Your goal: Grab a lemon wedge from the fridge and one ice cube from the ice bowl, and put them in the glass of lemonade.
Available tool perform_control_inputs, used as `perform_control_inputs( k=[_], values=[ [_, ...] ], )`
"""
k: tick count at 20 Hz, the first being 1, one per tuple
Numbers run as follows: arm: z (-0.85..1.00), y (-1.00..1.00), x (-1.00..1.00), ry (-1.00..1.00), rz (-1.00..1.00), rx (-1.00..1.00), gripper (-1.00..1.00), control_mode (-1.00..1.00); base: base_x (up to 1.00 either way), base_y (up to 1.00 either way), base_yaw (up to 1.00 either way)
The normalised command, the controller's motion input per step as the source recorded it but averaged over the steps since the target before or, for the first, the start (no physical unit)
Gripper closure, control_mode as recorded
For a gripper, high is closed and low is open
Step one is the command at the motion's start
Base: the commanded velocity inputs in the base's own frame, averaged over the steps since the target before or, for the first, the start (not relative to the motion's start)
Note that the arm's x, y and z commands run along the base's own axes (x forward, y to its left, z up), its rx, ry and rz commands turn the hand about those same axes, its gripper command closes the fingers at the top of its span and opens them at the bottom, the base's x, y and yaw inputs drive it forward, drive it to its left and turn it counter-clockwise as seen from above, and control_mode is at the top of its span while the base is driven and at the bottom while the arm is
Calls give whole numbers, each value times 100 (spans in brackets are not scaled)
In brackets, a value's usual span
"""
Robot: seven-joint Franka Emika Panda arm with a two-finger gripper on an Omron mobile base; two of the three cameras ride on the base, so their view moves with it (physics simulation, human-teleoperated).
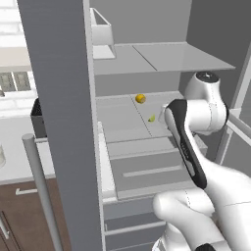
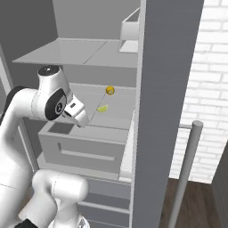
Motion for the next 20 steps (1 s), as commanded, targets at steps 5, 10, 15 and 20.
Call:
perform_control_inputs(
  k=[5,10,15,20],
  values=[
    [-12,0,57,2,0,1,-100,-100,0,0,0],
    [0,0,72,0,0,-3,-100,-100,0,0,0],
    [-7,0,9,-18,0,-1,-100,-100,0,0,0],
    [-29,0,31,-8,1,0,-100,-100,0,0,0]
  ],
)
